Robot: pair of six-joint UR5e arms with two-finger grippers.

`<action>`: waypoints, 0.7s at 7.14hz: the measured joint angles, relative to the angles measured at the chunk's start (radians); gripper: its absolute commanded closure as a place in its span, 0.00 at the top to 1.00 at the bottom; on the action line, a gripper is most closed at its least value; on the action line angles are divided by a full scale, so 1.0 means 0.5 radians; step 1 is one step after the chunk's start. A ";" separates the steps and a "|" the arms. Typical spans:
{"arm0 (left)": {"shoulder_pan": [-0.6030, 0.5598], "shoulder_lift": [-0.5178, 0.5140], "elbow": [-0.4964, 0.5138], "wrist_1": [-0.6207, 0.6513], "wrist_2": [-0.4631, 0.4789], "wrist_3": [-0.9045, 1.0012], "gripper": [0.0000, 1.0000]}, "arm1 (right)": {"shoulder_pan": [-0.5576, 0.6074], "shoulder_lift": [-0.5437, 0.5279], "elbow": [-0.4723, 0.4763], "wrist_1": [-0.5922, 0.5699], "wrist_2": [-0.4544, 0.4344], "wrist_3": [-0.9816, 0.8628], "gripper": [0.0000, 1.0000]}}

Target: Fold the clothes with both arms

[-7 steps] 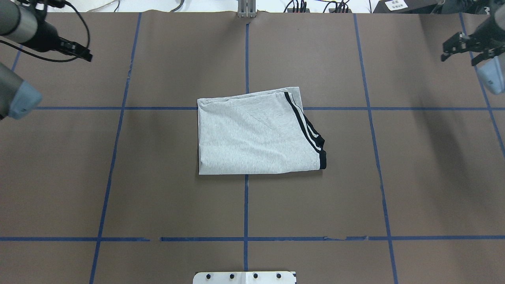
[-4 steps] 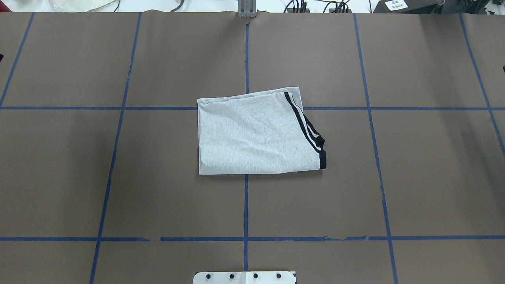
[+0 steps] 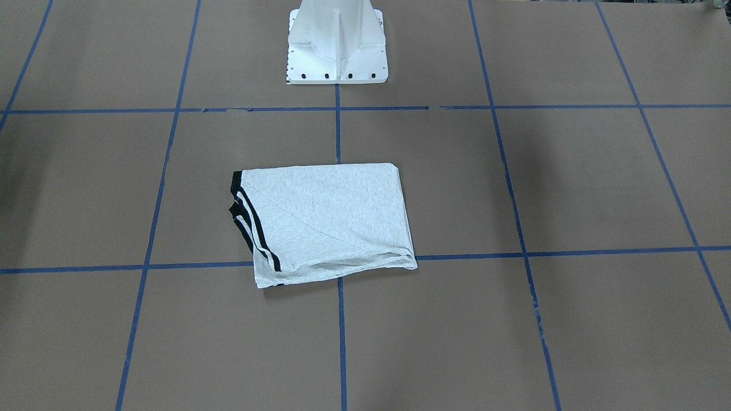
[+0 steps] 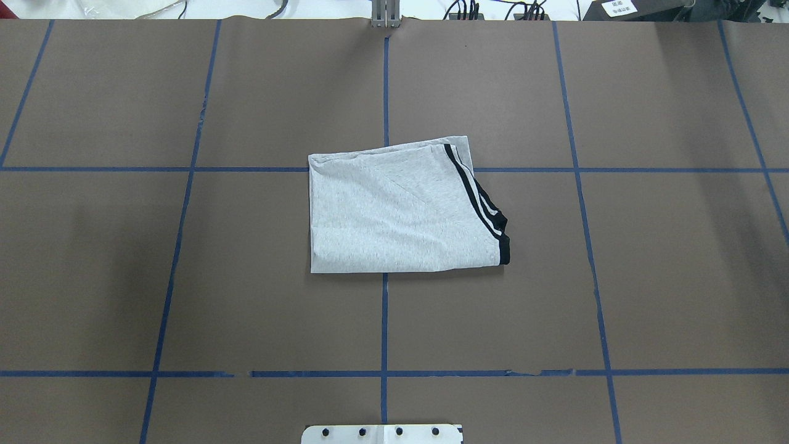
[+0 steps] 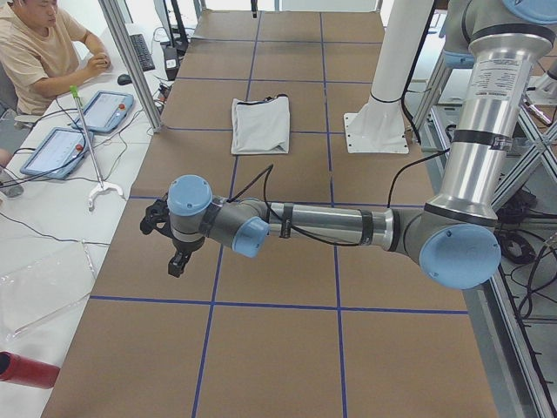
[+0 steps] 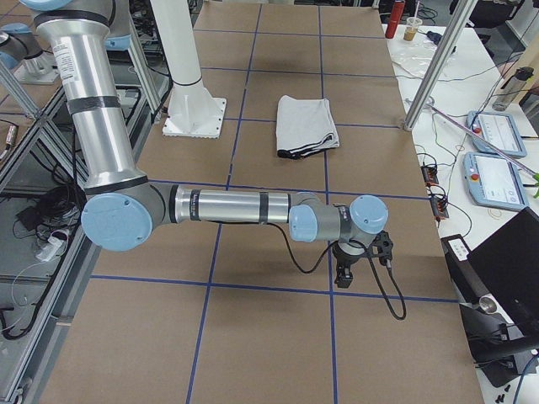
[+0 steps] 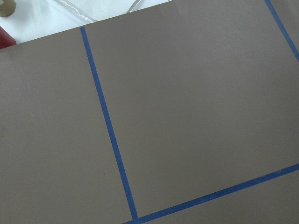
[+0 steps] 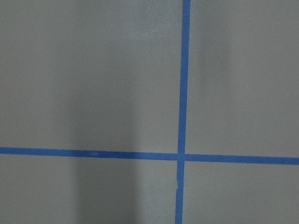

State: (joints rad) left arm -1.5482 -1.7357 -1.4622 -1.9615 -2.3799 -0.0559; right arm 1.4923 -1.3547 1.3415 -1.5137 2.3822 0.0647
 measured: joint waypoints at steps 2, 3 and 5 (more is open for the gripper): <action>0.000 0.123 -0.084 -0.044 0.027 -0.005 1.00 | 0.050 -0.049 0.035 -0.001 0.049 -0.036 1.00; 0.001 0.175 -0.103 -0.091 0.045 -0.004 1.00 | 0.057 -0.088 0.074 0.009 0.043 -0.037 1.00; 0.005 0.212 -0.107 -0.134 0.085 -0.009 1.00 | 0.023 -0.142 0.136 0.019 -0.103 -0.040 1.00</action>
State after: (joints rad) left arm -1.5456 -1.6299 -1.5159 -2.0285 -2.3374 -0.0605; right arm 1.5039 -1.4256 1.4094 -1.5044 2.3308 0.0449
